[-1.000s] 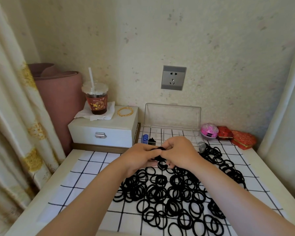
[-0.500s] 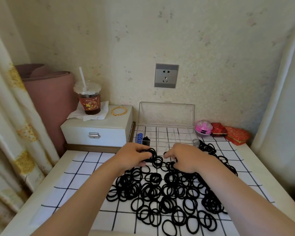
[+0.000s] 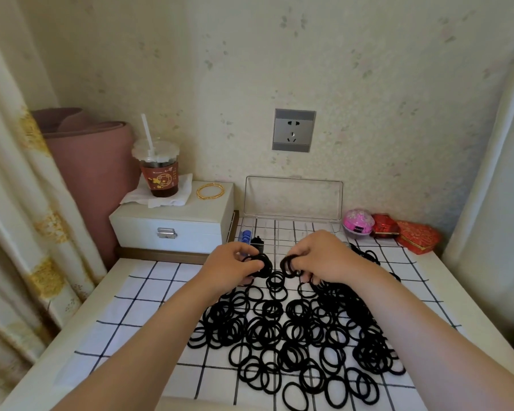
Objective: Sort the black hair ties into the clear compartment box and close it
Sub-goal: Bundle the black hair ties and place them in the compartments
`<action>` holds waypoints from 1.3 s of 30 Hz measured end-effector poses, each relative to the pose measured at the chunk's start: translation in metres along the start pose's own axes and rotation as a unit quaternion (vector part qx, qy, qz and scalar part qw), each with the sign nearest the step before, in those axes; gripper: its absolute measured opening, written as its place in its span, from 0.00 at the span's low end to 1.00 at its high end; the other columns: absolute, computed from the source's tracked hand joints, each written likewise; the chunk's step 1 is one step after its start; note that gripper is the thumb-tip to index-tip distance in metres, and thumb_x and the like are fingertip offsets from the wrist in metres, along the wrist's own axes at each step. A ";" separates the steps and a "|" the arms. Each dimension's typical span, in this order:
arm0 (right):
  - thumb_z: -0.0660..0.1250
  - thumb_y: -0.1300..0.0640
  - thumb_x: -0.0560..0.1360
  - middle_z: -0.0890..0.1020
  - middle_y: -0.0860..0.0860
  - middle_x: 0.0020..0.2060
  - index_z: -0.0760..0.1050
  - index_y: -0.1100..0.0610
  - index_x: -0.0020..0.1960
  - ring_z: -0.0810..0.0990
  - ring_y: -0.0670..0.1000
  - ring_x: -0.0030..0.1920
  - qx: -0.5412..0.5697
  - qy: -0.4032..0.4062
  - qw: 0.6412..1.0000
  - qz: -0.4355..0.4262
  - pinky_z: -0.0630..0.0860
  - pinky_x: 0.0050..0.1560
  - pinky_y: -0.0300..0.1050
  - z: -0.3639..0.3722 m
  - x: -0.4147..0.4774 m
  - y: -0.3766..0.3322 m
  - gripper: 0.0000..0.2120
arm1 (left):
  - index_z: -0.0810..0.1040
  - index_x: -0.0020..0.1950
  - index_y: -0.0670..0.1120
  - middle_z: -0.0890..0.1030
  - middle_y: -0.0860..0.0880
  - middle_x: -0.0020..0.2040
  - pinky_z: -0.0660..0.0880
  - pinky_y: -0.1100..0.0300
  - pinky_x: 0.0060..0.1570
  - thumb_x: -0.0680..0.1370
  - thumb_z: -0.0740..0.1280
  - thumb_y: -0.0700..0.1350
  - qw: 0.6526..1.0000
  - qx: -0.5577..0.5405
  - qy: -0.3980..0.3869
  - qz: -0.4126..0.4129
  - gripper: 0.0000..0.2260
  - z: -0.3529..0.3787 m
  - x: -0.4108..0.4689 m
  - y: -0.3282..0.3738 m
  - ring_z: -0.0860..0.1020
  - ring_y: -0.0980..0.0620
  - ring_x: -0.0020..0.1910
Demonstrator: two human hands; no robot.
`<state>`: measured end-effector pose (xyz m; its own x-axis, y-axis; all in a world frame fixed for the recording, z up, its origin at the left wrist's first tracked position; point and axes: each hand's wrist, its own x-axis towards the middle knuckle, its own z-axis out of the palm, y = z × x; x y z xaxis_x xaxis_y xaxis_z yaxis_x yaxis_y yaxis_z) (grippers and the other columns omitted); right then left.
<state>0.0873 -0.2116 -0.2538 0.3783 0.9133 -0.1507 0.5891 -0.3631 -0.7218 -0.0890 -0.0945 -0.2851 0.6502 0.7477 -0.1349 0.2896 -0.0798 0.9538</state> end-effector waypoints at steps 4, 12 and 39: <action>0.71 0.59 0.76 0.86 0.55 0.37 0.84 0.59 0.47 0.81 0.51 0.30 0.146 -0.051 0.988 0.009 0.76 0.28 0.40 0.004 -0.010 -0.018 0.05 | 0.84 0.55 0.49 0.84 0.45 0.52 0.83 0.58 0.48 0.74 0.75 0.43 0.999 -0.044 -0.002 0.008 0.10 0.007 -0.002 0.005 0.85 0.51 0.47; 0.68 0.59 0.78 0.87 0.61 0.40 0.80 0.64 0.51 0.78 0.51 0.25 0.121 -0.031 0.989 0.074 0.75 0.23 0.41 0.014 -0.009 -0.027 0.08 | 0.86 0.54 0.48 0.85 0.46 0.52 0.81 0.59 0.50 0.79 0.69 0.43 0.987 -0.137 -0.077 -0.025 0.07 0.010 -0.006 0.012 0.84 0.51 0.51; 0.76 0.58 0.73 0.87 0.58 0.45 0.82 0.61 0.55 0.86 0.54 0.45 0.253 -0.030 0.964 0.070 0.83 0.53 0.54 0.010 -0.010 -0.017 0.12 | 0.80 0.60 0.40 0.85 0.39 0.52 0.81 0.55 0.54 0.78 0.69 0.40 0.967 -0.202 -0.136 -0.079 0.11 -0.003 -0.007 0.020 0.84 0.45 0.53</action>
<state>0.0665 -0.2126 -0.2463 0.3786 0.8761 -0.2985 0.1055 -0.3612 -0.9265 -0.0901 -0.0995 -0.2641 0.7968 0.5245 -0.3000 0.1377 0.3257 0.9354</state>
